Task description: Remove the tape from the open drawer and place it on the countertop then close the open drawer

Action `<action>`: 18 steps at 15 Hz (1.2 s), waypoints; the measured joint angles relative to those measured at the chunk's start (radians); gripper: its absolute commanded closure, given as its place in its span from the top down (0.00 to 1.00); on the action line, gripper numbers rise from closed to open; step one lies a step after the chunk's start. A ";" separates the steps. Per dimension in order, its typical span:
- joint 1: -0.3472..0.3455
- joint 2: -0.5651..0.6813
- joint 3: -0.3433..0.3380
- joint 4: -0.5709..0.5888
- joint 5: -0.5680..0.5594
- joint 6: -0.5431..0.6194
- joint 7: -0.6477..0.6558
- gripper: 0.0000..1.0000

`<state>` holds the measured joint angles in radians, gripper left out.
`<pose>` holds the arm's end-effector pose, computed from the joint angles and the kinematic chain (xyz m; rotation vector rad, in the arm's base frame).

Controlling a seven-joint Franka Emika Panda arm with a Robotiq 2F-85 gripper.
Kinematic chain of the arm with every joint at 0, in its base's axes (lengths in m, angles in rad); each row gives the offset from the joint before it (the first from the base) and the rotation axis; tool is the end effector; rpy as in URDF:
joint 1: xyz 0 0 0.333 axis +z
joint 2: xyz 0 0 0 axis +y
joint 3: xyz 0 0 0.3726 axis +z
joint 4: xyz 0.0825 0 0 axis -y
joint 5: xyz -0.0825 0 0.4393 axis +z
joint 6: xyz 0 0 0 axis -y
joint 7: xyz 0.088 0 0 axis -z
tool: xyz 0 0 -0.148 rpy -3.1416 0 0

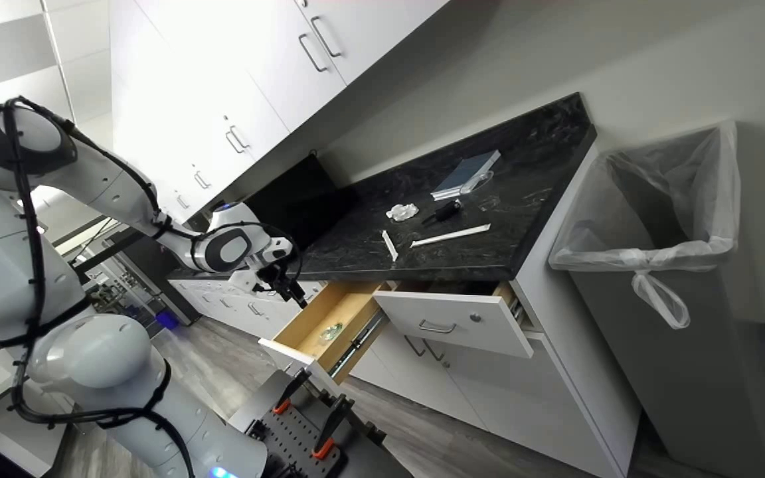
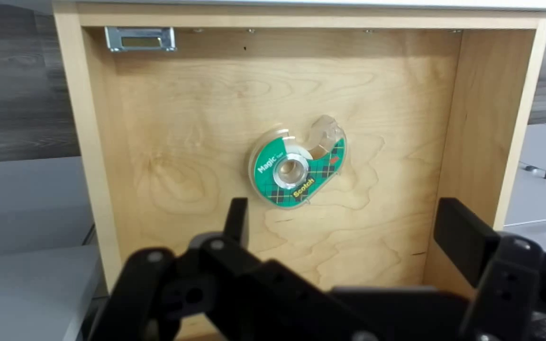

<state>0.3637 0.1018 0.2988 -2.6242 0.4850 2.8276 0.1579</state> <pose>0.3808 0.2792 0.1883 -2.9173 -0.0680 -0.0119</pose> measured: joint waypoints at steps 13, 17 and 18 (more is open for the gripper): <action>-0.001 0.228 -0.025 0.112 -0.098 0.041 0.229 1.00; 0.054 0.321 -0.089 0.160 -0.162 0.075 0.347 1.00; 0.068 0.342 -0.098 0.173 -0.167 0.094 0.361 1.00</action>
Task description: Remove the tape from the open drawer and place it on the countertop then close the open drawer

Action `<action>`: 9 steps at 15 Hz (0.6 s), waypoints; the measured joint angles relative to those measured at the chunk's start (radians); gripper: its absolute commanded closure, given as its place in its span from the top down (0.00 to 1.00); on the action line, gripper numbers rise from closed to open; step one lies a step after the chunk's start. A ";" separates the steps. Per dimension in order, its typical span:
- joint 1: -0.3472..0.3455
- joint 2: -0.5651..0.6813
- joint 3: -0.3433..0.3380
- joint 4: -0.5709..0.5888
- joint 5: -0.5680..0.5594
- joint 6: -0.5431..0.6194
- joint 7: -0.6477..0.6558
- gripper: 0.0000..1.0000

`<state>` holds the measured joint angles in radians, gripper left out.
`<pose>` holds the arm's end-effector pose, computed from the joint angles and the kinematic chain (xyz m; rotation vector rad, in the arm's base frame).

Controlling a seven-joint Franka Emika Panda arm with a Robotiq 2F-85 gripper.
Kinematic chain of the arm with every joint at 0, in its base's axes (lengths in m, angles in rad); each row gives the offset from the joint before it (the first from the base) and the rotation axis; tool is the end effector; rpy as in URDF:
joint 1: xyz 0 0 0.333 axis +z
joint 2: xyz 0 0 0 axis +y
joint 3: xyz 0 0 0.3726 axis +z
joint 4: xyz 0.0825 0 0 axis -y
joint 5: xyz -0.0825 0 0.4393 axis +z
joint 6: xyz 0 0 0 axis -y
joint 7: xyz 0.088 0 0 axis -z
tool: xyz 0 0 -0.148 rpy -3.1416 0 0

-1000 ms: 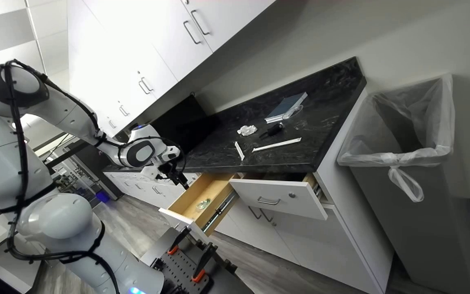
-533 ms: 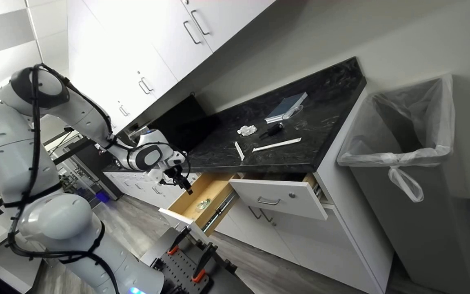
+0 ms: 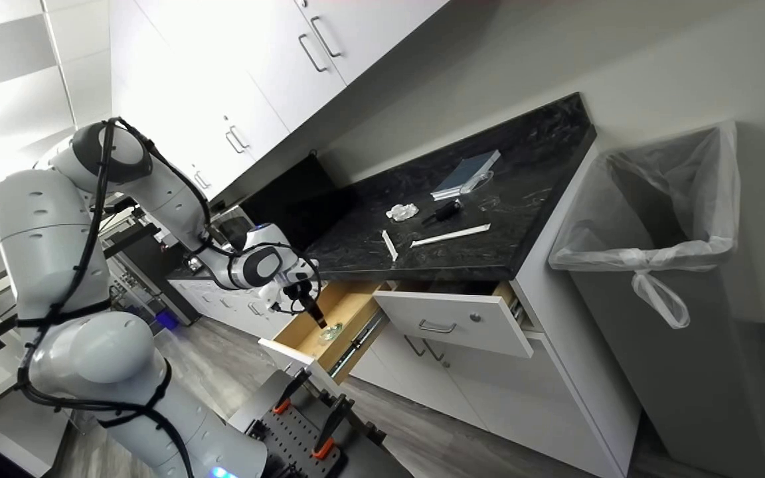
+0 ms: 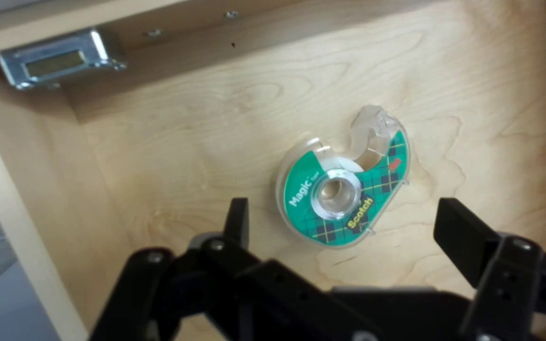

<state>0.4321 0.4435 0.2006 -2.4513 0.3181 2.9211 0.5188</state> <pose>0.4168 0.2990 0.0855 -2.9771 0.3233 0.1022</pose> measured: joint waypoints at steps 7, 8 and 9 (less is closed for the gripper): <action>0.151 0.130 -0.113 0.102 -0.009 0.056 0.115 1.00; 0.165 0.145 -0.124 0.115 -0.009 0.057 0.126 1.00; 0.174 0.157 -0.129 0.127 -0.009 0.058 0.138 1.00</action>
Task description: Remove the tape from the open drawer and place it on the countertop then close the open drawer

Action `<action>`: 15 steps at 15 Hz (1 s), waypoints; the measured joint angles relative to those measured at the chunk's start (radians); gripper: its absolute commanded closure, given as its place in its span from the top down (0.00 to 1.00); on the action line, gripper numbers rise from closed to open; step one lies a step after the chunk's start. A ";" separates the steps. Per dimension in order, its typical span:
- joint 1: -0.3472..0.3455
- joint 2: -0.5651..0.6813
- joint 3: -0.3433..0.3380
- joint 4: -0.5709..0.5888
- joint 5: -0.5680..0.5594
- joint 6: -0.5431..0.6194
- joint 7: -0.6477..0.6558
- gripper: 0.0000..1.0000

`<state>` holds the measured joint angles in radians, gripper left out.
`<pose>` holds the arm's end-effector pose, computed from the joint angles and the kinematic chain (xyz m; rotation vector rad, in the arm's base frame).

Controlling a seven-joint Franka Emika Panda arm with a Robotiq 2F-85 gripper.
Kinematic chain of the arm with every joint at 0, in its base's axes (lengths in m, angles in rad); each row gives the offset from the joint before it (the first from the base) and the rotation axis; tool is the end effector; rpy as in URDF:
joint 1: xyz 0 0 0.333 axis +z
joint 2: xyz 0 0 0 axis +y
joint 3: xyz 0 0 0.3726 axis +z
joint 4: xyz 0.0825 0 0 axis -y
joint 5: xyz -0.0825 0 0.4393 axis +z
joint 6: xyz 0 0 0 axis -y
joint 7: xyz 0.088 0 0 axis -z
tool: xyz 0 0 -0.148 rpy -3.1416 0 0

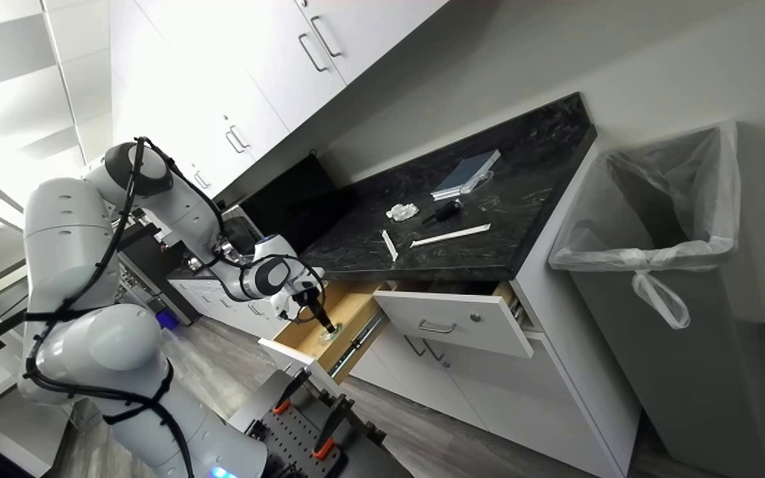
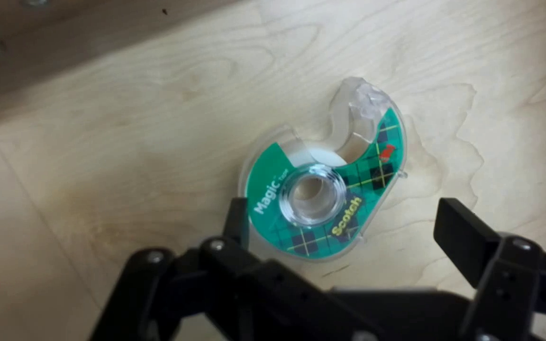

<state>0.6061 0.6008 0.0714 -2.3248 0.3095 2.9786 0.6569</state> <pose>0.4346 0.3316 0.0386 -3.0014 0.4494 0.0346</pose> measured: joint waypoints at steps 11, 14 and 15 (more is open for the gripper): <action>0.006 0.061 -0.007 0.029 0.006 0.036 0.057 1.00; 0.006 0.063 -0.005 0.027 0.009 0.047 0.057 1.00; 0.009 0.063 -0.005 0.026 0.009 0.063 0.057 1.00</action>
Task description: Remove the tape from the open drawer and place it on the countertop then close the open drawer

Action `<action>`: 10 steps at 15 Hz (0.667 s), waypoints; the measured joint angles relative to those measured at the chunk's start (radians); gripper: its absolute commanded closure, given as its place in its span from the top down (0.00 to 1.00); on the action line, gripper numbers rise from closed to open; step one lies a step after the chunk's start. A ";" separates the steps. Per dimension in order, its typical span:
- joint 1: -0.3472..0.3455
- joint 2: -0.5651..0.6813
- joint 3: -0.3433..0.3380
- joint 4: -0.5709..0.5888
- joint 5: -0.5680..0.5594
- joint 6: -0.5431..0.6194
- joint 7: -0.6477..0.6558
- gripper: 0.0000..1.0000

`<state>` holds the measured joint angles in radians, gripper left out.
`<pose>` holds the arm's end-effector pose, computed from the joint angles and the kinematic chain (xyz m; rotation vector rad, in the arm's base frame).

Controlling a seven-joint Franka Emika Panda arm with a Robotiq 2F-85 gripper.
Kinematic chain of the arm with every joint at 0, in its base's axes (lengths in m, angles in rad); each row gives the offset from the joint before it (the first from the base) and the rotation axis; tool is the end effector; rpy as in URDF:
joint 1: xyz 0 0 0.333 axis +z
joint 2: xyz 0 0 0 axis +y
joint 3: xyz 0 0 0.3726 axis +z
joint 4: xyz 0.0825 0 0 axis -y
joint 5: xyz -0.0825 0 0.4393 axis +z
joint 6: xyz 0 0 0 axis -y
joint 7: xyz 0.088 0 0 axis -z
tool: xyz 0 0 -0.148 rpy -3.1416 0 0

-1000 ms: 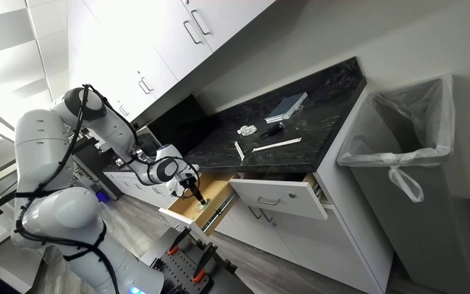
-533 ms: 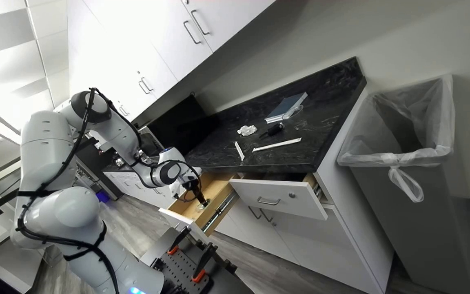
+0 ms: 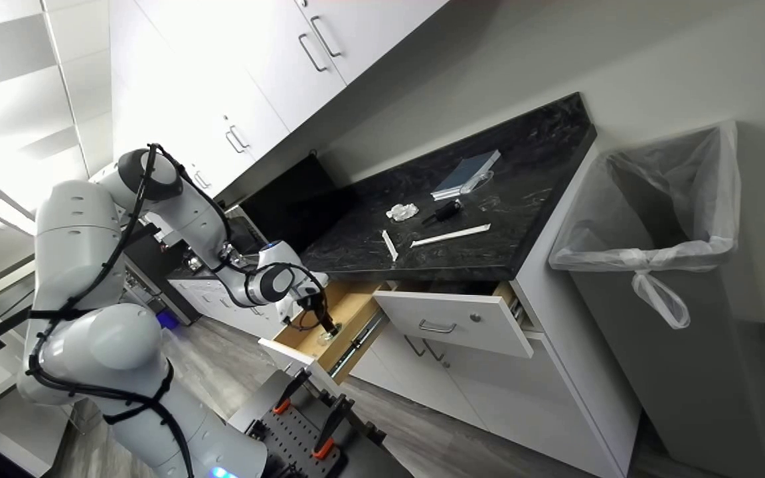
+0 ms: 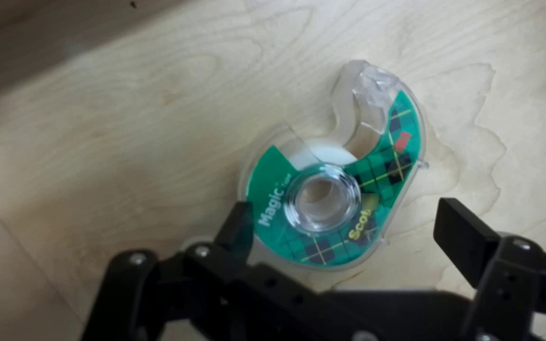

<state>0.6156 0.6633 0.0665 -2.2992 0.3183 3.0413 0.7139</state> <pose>0.4379 0.3330 0.0169 -2.9804 0.5471 -0.0028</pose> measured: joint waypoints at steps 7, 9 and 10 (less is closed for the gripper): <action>0.060 -0.037 -0.013 -0.028 0.002 0.030 0.060 1.00; 0.080 -0.050 -0.022 -0.041 0.002 0.030 0.081 1.00; 0.092 -0.055 -0.032 -0.048 0.002 0.030 0.090 1.00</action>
<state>0.7079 0.6082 0.0345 -2.3474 0.3202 3.0714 0.8041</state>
